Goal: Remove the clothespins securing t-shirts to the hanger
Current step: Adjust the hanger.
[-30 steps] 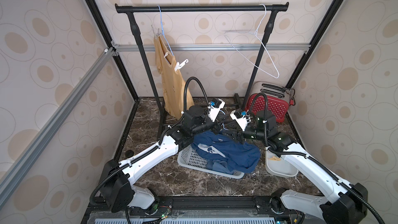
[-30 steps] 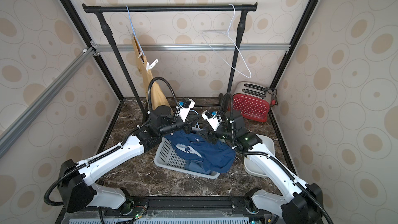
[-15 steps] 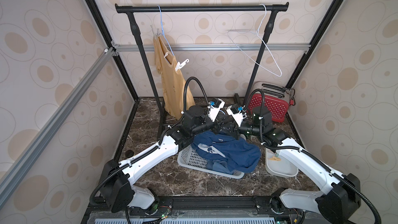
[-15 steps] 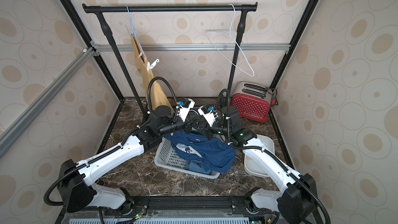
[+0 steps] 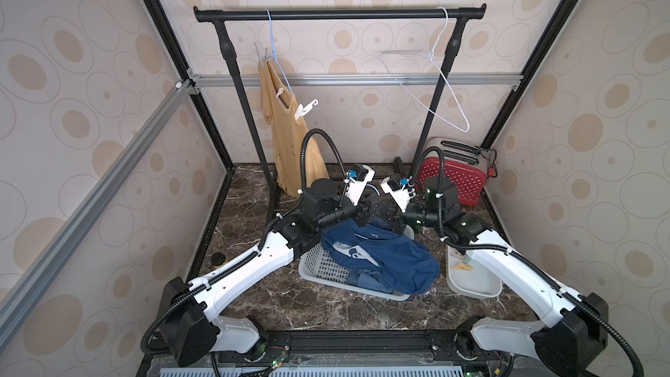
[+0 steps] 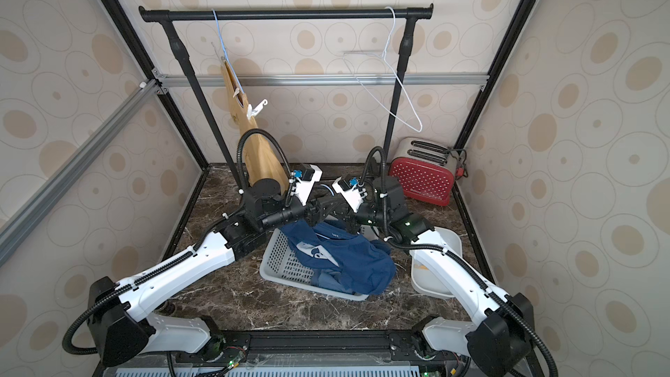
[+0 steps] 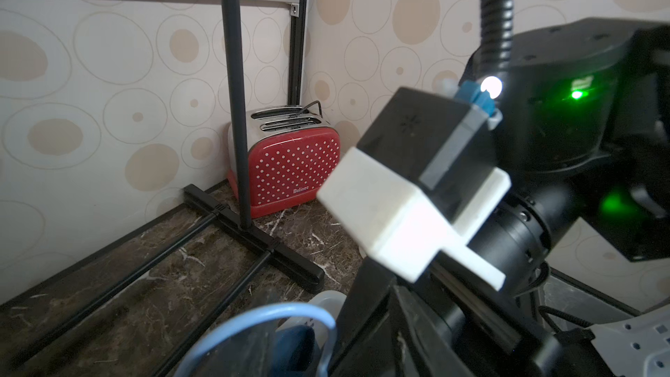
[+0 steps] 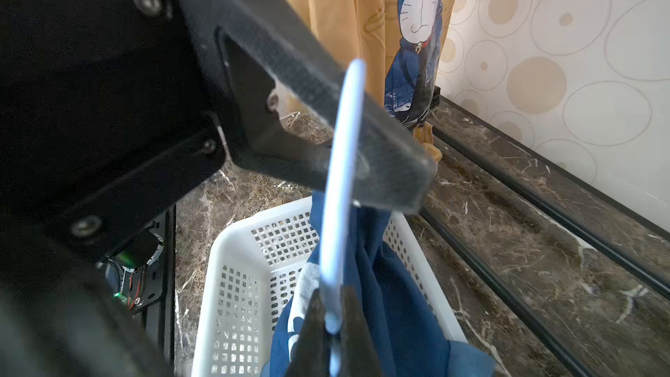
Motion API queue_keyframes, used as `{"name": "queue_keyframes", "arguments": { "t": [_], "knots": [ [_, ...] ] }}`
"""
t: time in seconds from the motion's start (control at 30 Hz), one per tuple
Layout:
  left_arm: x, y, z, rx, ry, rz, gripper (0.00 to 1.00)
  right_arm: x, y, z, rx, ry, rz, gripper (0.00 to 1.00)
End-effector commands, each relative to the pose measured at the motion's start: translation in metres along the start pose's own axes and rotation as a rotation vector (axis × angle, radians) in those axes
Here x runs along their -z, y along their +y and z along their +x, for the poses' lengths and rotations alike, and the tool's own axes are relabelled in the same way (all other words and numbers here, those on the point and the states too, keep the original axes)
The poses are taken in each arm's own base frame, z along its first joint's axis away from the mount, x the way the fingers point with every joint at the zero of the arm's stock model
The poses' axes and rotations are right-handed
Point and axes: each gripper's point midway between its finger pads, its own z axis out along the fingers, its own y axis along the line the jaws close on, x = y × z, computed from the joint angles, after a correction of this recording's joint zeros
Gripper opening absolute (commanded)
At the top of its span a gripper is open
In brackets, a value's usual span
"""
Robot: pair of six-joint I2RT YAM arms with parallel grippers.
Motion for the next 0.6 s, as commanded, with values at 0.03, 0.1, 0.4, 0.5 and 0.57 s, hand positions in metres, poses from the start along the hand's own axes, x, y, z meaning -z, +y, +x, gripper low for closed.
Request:
{"name": "queue_keyframes", "arguments": {
  "t": [0.03,0.1,0.4,0.5,0.57],
  "knots": [
    [0.023,-0.005,-0.015,-0.092,0.004,-0.011,0.58,0.018,0.006,-0.013,0.085,-0.002,0.043,0.00],
    [0.032,-0.006,-0.015,-0.124,0.017,-0.010,0.61,0.025,0.007,-0.013,0.116,0.019,0.058,0.00],
    [0.098,0.011,-0.013,-0.244,0.027,-0.098,0.65,0.053,0.013,-0.016,0.378,0.198,0.064,0.00],
    [0.117,0.017,-0.002,-0.313,0.048,-0.148,0.67,0.059,0.015,-0.016,0.478,0.269,0.043,0.00],
    [0.123,0.017,0.008,-0.361,0.077,-0.149,0.69,0.061,0.014,-0.015,0.546,0.319,0.038,0.00]
  ]
}}
